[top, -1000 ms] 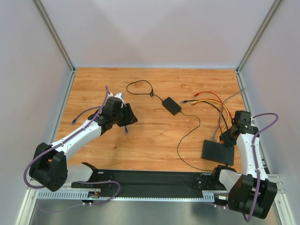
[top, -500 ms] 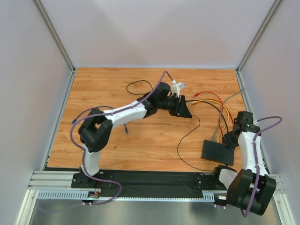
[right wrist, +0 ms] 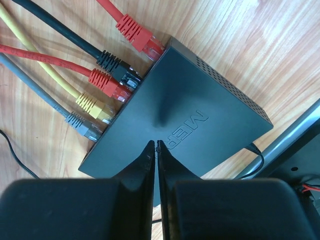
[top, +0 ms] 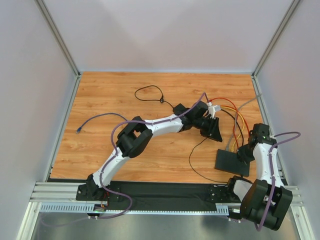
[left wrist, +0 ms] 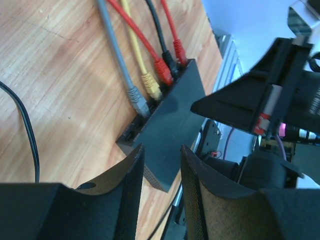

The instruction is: Pull the plug from the switch port

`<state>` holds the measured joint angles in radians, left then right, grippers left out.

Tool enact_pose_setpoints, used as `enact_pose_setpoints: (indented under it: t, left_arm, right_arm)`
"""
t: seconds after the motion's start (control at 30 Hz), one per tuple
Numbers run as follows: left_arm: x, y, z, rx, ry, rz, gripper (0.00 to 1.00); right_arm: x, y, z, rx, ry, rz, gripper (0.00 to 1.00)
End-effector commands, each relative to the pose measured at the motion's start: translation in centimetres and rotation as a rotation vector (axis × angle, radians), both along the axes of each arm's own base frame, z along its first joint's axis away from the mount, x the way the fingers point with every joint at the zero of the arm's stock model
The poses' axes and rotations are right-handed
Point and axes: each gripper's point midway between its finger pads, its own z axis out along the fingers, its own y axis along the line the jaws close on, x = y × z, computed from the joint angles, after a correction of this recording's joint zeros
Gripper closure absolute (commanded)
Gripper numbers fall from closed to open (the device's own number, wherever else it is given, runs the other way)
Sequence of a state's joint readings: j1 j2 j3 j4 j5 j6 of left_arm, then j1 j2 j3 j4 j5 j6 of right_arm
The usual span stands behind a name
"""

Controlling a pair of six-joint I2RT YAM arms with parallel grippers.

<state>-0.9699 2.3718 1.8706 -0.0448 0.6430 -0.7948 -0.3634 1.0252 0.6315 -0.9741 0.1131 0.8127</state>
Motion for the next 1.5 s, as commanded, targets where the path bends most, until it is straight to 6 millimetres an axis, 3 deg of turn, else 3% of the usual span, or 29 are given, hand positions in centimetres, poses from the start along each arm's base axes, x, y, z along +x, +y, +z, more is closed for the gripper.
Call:
enact_pose_setpoints:
  t: [0.0,0.17,0.4,0.87,1.03,1.47]
  left_arm:
    - [0.2,-1.1,-0.1,0.008,0.020,0.013,0.58]
    - [1.1,-2.9,-0.3,-0.026,0.000,0.035,0.58]
    - [0.3,-4.0,-3.0,0.005,0.069,0.037,0.53]
    - [-2.4,-4.1,-5.0,-0.009,0.121,-0.048,0.57]
    - [-2.7,-4.1,-5.7,-0.002,0.161,-0.041,0.61]
    - [-3.1,-4.5,-7.5,0.034,0.213,-0.025,0.59]
  right_arm:
    - [0.6,0.2,-0.2,0.016,-0.042,-0.029,0.96]
    - [0.9,0.1,-0.6,0.023,-0.021,-0.009,0.97]
    - [1.3,-0.4,-0.3,0.002,-0.027,0.004,0.97]
    - [1.7,-0.4,-0.6,0.002,-0.029,0.025,0.97]
    - [1.9,-0.3,-0.6,0.009,-0.036,0.026,0.96]
    - [1.8,-0.3,-0.8,0.011,-0.035,0.034,0.96]
